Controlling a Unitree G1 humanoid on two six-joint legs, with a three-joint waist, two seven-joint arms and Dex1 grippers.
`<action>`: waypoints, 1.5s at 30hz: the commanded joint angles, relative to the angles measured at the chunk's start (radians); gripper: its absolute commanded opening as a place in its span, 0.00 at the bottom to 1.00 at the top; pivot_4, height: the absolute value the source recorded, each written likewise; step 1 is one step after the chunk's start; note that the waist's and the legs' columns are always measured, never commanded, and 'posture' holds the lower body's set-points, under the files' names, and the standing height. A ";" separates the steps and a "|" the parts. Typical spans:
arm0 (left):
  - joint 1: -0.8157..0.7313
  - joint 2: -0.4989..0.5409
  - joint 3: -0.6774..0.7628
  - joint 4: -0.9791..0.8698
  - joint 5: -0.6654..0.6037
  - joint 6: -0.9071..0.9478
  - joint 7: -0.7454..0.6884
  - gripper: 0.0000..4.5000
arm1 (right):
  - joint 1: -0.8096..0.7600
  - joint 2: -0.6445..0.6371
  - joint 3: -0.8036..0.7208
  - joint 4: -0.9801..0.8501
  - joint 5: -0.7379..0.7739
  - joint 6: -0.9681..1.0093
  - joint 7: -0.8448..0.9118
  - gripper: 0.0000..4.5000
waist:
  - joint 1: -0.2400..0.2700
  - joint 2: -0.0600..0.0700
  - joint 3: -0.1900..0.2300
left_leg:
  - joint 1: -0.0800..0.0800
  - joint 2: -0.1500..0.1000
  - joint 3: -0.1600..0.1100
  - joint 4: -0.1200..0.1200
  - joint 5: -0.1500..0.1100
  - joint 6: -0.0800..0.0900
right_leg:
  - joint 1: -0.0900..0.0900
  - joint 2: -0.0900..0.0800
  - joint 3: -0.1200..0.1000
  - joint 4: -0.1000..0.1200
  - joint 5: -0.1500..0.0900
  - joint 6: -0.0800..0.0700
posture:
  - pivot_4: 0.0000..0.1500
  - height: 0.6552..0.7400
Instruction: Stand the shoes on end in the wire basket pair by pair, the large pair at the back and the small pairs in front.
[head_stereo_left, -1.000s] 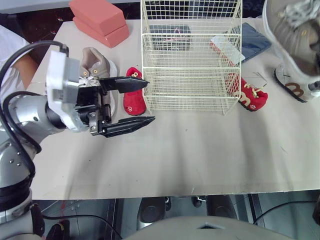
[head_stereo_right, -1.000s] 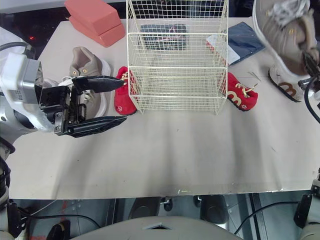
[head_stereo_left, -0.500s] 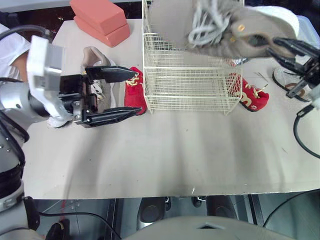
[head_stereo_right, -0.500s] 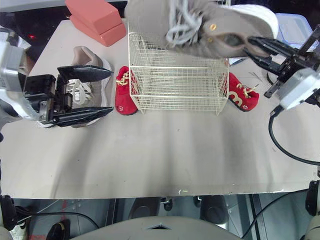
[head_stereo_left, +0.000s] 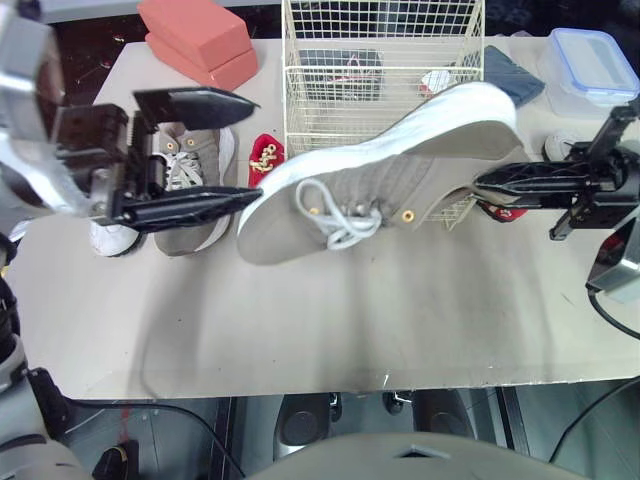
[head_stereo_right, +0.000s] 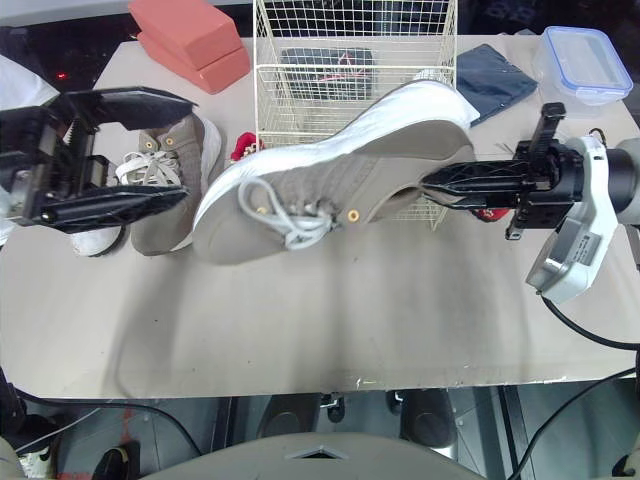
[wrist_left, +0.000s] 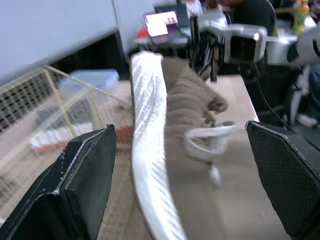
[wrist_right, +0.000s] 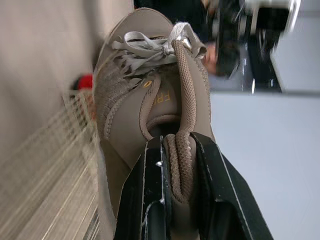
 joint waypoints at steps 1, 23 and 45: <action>-0.058 0.036 -0.093 0.004 0.062 -0.001 -0.052 1.00 | -0.069 -0.005 0.007 -0.013 0.048 -0.037 -0.001 0.01 | 0.002 0.000 0.000 | 0.000 0.000 0.000 0.000 0.000 0.000 | 0.000 0.000 0.000 0.000 0.000 0.000 | 1.00 0.36; -0.235 0.003 -0.404 0.105 0.326 0.059 -0.174 1.00 | -0.227 0.195 0.017 -0.026 -0.233 -0.084 -0.137 0.01 | 0.002 -0.001 0.000 | -0.002 -0.001 0.001 0.002 0.000 0.000 | -0.002 0.001 -0.002 0.001 0.000 0.000 | 1.00 0.36; -0.192 -0.096 -0.230 0.144 0.258 0.066 -0.115 0.31 | -0.163 0.079 -0.114 -0.047 -0.244 0.074 -0.324 0.99 | 0.003 -0.001 0.001 | -0.003 -0.001 0.001 0.003 0.000 0.000 | -0.002 0.000 0.000 0.002 0.000 0.000 | 1.00 0.36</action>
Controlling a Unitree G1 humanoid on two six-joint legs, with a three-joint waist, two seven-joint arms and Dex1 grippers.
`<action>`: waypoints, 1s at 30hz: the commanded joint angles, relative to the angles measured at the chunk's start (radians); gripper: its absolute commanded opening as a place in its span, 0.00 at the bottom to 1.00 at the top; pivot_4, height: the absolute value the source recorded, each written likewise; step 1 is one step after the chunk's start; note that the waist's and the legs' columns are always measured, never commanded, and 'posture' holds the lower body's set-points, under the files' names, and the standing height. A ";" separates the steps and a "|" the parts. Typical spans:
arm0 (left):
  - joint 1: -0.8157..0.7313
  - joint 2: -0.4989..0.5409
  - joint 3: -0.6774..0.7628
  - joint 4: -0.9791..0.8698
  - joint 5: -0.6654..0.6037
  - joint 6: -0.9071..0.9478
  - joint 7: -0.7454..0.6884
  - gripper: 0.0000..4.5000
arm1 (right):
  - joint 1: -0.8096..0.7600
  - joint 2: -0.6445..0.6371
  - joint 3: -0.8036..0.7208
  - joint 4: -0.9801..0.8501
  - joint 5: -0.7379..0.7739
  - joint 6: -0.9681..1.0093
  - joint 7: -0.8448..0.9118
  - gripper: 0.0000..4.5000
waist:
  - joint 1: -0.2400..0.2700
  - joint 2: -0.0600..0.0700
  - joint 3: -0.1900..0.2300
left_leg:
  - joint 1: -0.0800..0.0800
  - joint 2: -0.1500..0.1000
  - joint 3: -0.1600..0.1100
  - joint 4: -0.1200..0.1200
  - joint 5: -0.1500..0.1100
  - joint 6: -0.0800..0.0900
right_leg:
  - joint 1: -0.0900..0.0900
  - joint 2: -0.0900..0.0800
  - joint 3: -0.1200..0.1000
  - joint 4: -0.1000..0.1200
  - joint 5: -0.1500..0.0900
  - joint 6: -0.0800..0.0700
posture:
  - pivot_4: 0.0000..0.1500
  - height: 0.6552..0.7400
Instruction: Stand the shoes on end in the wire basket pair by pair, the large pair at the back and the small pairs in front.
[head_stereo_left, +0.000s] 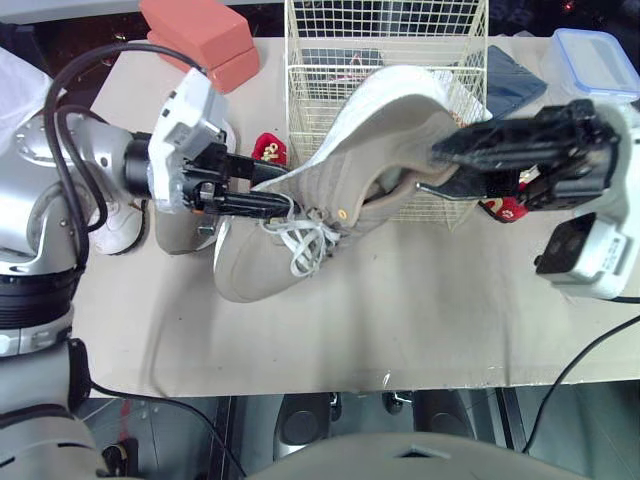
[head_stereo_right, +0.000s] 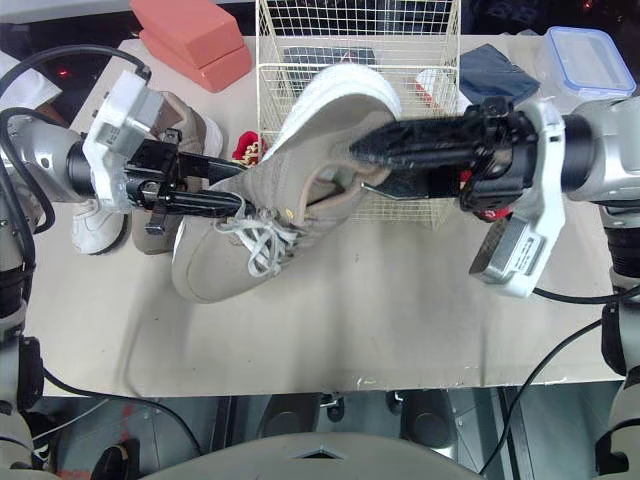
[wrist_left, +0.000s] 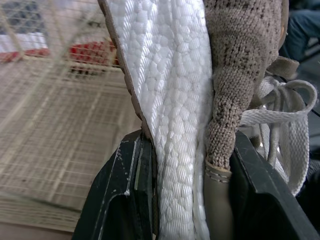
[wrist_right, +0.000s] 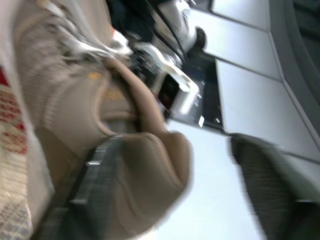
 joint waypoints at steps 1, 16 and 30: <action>-0.006 -0.038 0.111 -0.003 -0.067 -0.009 0.041 0.31 | 0.033 -0.051 -0.095 0.017 0.075 0.088 -0.045 1.00 | 0.001 0.000 0.000 | 0.000 0.000 0.000 0.000 0.000 0.000 | 0.000 0.000 0.000 0.000 0.000 0.000 | 1.00 0.36; 0.008 -0.402 0.226 -0.013 -0.151 -0.131 0.322 0.30 | 0.280 -0.025 -0.206 -0.256 1.179 1.556 -0.206 1.00 | 0.001 -0.002 0.000 | 0.000 0.000 -0.003 0.002 0.000 0.000 | 0.002 -0.001 0.000 0.002 0.003 -0.005 | 1.00 0.36; 0.031 -0.491 0.123 -0.018 -0.067 -0.215 0.351 0.30 | 0.116 0.164 -0.189 -0.344 1.409 1.868 -0.481 1.00 | 0.002 -0.003 0.000 | 0.000 -0.001 -0.004 0.000 0.000 0.000 | 0.004 0.000 -0.003 -0.001 0.003 -0.005 | 1.00 0.36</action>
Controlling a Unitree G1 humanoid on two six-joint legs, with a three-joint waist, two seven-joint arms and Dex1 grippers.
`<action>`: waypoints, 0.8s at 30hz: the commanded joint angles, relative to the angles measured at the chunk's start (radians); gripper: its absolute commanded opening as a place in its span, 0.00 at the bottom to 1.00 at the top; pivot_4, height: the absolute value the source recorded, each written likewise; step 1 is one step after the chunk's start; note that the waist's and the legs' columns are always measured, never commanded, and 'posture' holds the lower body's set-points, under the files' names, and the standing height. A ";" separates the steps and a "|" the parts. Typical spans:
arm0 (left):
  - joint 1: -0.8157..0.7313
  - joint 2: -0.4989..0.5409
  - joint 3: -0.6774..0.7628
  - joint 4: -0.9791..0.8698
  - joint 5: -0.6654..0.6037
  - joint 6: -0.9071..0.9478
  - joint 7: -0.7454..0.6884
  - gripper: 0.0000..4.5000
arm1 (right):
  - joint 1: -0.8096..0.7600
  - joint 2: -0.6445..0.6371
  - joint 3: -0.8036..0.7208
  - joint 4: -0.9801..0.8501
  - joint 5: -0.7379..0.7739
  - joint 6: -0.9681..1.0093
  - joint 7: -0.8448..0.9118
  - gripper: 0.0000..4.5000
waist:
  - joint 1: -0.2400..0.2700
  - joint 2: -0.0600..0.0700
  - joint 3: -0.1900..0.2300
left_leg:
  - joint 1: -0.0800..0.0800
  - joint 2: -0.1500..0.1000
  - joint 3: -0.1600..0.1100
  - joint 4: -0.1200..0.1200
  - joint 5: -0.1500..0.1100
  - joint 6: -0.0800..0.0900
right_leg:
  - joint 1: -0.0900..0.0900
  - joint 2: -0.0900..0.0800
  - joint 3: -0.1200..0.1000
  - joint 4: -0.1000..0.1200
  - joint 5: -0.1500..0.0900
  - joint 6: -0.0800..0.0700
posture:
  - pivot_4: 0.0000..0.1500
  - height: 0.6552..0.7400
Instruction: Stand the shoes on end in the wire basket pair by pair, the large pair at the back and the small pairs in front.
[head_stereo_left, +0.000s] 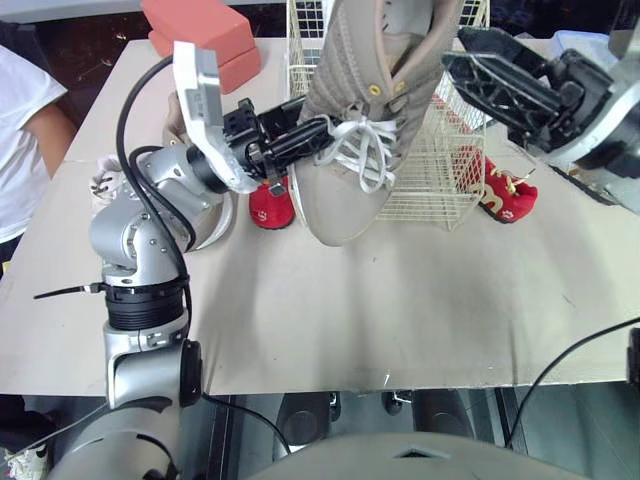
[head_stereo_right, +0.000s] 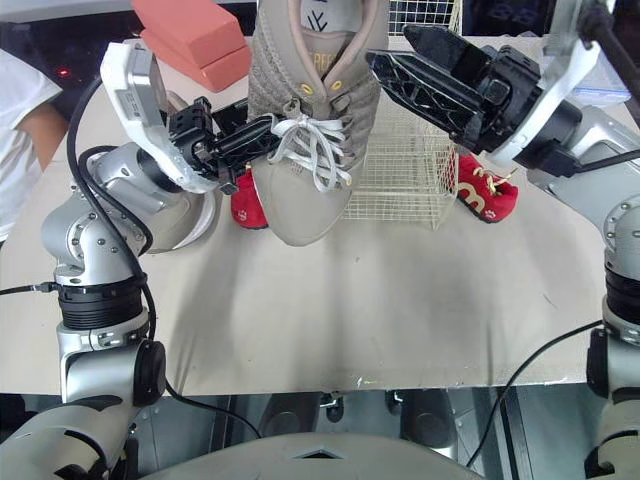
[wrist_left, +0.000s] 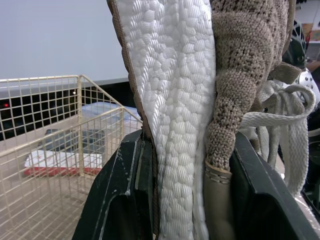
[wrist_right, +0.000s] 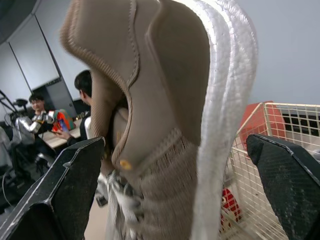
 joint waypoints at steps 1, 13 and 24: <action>-0.019 -0.001 0.003 -0.036 -0.007 -0.034 -0.008 0.30 | -0.045 0.034 -0.003 -0.011 -0.048 0.027 -0.016 1.00 | 0.000 0.000 0.000 | 0.000 0.000 0.000 0.000 0.000 0.000 | 0.000 0.000 0.000 0.000 0.000 0.000 | 1.00 0.36; -0.001 0.015 0.004 -0.045 -0.031 -0.014 -0.025 0.30 | -0.057 0.102 -0.036 -0.001 -0.161 0.073 -0.001 0.00 | -0.001 0.000 0.000 | 0.000 0.000 0.000 -0.002 0.000 0.000 | 0.000 0.000 0.000 -0.001 0.000 0.000 | 1.00 0.36; -0.014 0.042 0.000 -0.041 -0.011 0.036 0.020 0.30 | -0.062 0.132 -0.051 0.010 -0.219 0.078 0.009 0.00 | -0.002 0.000 0.000 | 0.000 0.000 0.000 -0.003 0.000 0.000 | 0.000 0.000 0.000 -0.001 0.000 0.000 | 1.00 0.36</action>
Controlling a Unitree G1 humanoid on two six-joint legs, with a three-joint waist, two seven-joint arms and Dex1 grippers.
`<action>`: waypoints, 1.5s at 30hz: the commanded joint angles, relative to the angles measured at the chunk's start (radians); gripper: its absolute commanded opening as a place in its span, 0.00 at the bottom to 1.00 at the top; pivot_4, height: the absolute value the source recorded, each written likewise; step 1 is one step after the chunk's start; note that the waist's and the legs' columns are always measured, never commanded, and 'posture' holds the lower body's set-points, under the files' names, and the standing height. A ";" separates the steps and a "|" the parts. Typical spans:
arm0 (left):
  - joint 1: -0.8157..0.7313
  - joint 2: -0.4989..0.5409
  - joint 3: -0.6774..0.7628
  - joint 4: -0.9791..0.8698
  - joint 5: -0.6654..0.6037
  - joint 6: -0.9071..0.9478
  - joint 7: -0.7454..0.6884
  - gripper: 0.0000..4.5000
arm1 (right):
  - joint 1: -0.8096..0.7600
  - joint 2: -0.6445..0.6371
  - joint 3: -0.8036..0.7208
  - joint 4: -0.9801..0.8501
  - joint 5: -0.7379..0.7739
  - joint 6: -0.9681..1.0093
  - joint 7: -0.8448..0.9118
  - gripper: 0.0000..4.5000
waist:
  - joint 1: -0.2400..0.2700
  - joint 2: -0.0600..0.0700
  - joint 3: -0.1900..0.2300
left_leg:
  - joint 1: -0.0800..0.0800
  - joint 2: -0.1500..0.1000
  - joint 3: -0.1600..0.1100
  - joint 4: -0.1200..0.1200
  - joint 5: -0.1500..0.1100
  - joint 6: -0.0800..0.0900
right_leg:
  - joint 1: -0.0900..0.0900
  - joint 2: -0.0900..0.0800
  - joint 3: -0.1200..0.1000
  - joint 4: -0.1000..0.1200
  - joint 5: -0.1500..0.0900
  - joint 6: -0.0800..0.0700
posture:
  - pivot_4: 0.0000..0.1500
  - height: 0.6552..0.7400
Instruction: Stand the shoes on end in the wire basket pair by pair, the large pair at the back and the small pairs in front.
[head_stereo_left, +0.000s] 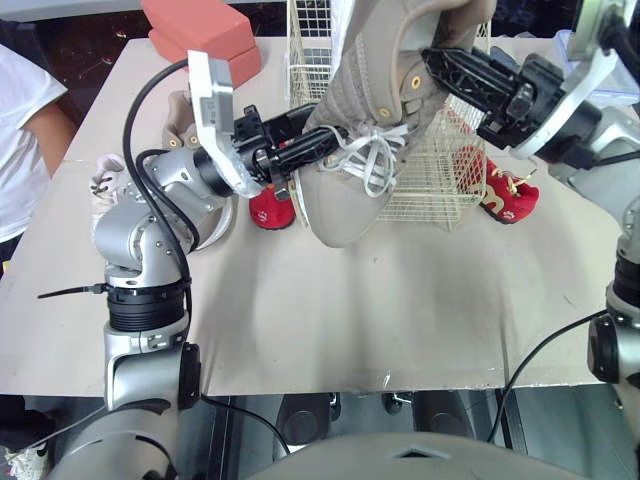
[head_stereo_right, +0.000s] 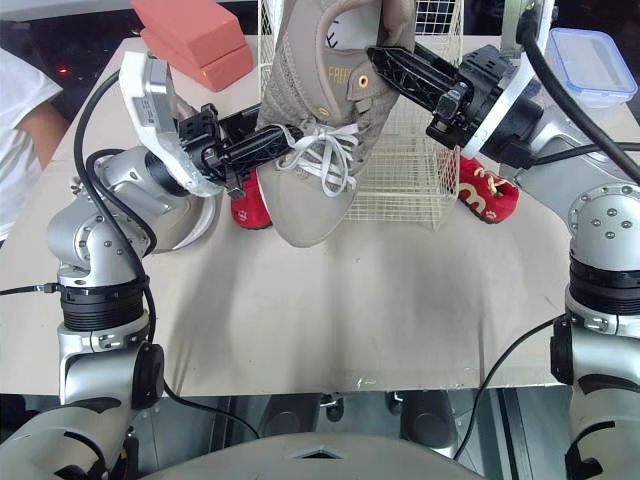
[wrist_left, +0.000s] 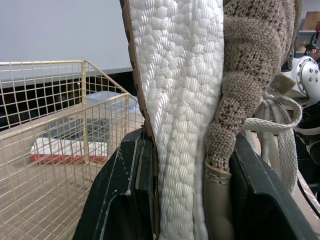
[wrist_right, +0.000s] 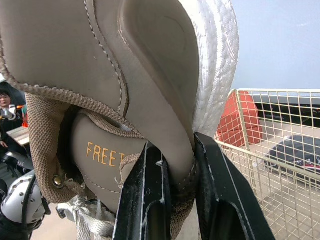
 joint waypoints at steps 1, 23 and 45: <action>-0.023 0.030 0.016 -0.047 -0.036 0.039 0.014 0.30 | -0.019 0.006 -0.040 -0.024 -0.007 0.000 0.030 0.00 | 0.000 0.000 0.000 | 0.000 0.000 0.000 0.000 0.000 0.000 | 0.000 0.000 0.000 0.000 0.000 0.000 | 1.00 0.36; 0.001 0.205 0.160 -0.151 -0.144 0.068 -0.006 0.99 | -0.263 0.050 -0.179 0.104 -0.031 -0.032 -0.082 0.00 | 0.000 -0.001 0.001 | 0.000 0.000 0.000 -0.001 0.000 0.000 | -0.001 0.000 0.000 -0.001 0.000 0.000 | 1.00 0.36; -0.046 0.264 0.140 -0.199 -0.092 0.126 0.201 0.99 | -0.389 0.151 -0.042 0.320 -0.759 -0.420 -0.131 0.00 | -0.024 -0.001 0.001 | -0.002 0.000 0.006 -0.005 0.000 0.000 | -0.008 0.000 0.005 0.001 0.000 0.000 | 1.00 0.36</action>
